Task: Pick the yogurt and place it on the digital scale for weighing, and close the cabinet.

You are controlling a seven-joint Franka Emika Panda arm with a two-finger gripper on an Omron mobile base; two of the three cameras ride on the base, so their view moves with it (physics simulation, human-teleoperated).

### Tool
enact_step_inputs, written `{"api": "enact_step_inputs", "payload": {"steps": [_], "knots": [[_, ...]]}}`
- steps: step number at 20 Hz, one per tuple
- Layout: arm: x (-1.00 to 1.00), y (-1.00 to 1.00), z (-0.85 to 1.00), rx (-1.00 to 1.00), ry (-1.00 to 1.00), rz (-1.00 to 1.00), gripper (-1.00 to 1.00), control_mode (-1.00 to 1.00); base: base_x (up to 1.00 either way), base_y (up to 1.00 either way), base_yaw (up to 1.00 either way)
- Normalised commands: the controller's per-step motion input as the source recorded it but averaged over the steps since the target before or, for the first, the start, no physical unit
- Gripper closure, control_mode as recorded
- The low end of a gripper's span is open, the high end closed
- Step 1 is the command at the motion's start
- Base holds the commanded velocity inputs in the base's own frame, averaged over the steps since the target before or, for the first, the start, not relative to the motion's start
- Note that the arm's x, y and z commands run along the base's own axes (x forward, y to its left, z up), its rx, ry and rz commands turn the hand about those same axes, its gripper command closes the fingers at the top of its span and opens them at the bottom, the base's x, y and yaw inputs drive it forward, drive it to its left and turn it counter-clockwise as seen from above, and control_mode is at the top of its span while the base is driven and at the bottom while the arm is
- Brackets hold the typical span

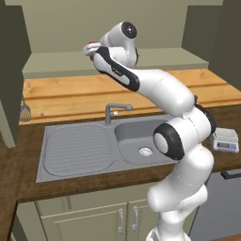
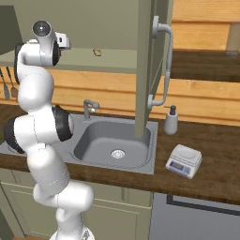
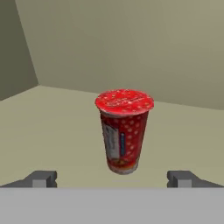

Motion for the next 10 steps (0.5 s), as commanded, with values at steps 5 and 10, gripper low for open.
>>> {"api": "enact_step_inputs", "payload": {"steps": [5,10], "knots": [[0.33,0.00,-0.02,0.00,0.00,0.00,-1.00,-1.00,0.00,0.00,0.00],[0.27,0.03,0.00,0.00,0.02,0.00,-1.00,-1.00,0.00,0.00,0.00]]}}
